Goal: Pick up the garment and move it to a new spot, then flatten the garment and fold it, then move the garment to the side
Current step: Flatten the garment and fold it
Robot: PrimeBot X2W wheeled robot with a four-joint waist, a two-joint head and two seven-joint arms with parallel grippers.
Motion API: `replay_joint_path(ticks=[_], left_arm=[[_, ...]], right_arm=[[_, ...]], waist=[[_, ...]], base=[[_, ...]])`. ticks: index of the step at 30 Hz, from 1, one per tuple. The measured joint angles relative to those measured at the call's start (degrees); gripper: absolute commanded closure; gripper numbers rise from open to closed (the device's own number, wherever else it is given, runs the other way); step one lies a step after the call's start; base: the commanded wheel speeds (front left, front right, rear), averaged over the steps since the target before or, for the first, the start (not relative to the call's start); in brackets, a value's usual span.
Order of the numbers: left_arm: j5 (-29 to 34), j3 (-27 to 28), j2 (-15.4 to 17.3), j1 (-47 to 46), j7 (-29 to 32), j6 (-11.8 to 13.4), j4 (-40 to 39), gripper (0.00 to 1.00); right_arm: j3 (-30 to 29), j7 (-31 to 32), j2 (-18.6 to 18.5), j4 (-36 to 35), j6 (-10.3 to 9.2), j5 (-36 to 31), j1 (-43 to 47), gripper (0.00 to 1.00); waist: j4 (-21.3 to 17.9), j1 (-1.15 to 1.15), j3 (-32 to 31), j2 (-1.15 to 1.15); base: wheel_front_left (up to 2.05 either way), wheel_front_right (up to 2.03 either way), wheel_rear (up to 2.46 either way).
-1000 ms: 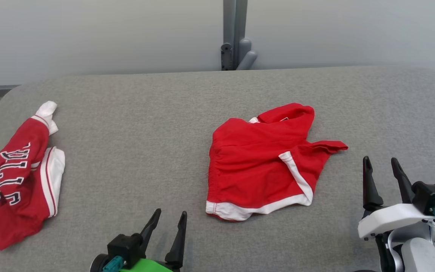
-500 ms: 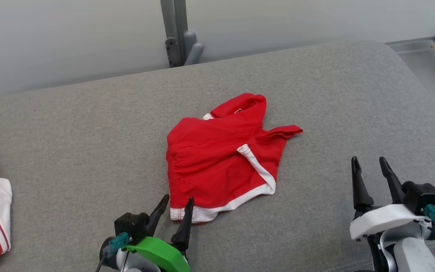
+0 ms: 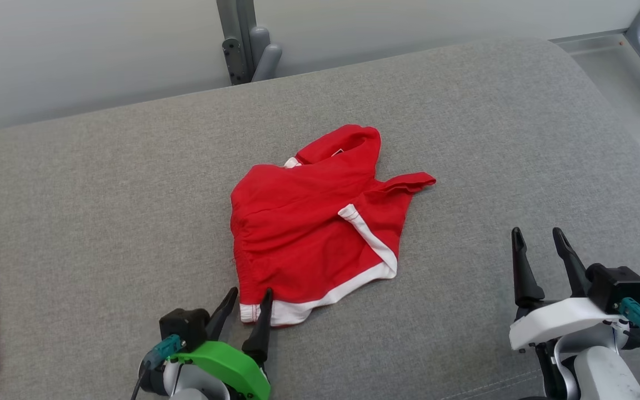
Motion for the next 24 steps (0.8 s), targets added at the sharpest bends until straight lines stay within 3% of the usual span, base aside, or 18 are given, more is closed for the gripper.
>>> replay_joint_path(ticks=[3, 4, 6, 12, 18, 24], left_arm=[[-0.7, -1.4, 0.0, -0.5, 0.0, 0.0, 0.0, 0.00], [-1.2, -1.8, 0.0, -0.8, 0.0, 0.0, -0.1, 0.07], [-1.6, -2.1, 0.0, -1.2, 0.0, 0.0, -0.1, 1.00], [-2.6, -0.9, -0.1, -3.3, 0.0, 0.0, -0.2, 1.00], [0.4, 8.9, 0.2, -6.1, 0.0, 0.5, 4.1, 1.00], [3.9, 15.3, 1.5, -8.2, 0.0, 1.5, 7.5, 1.00]], right_arm=[[0.2, 0.0, 0.0, 0.1, 0.00, 0.1, -0.4, 0.00], [0.2, 0.0, 0.0, 0.1, 0.00, 0.2, -0.5, 0.00], [0.4, 0.0, 0.0, 0.1, 0.00, 0.4, -0.8, 0.00], [0.9, 0.0, 0.1, -0.1, 0.00, 0.4, -1.2, 0.00], [1.0, 0.0, 0.1, -0.2, 0.00, 0.8, -1.6, 0.00], [2.2, 0.0, 0.1, -0.1, 0.00, 1.5, -2.4, 0.00]], waist=[[0.0, 0.00, 0.5, 0.00], [-0.1, 0.00, 0.6, 0.00], [-0.2, 0.00, 0.9, 0.00], [-0.3, 0.00, 2.2, 0.00], [0.3, 0.00, 3.6, 0.00], [1.4, 0.00, 4.2, 0.00]], base=[[0.00, 0.00, 0.00], [0.00, 0.00, 0.00], [0.00, 0.00, 0.00], [0.00, 0.00, 0.00], [0.00, 0.00, 0.00], [0.00, 0.00, 0.00]])
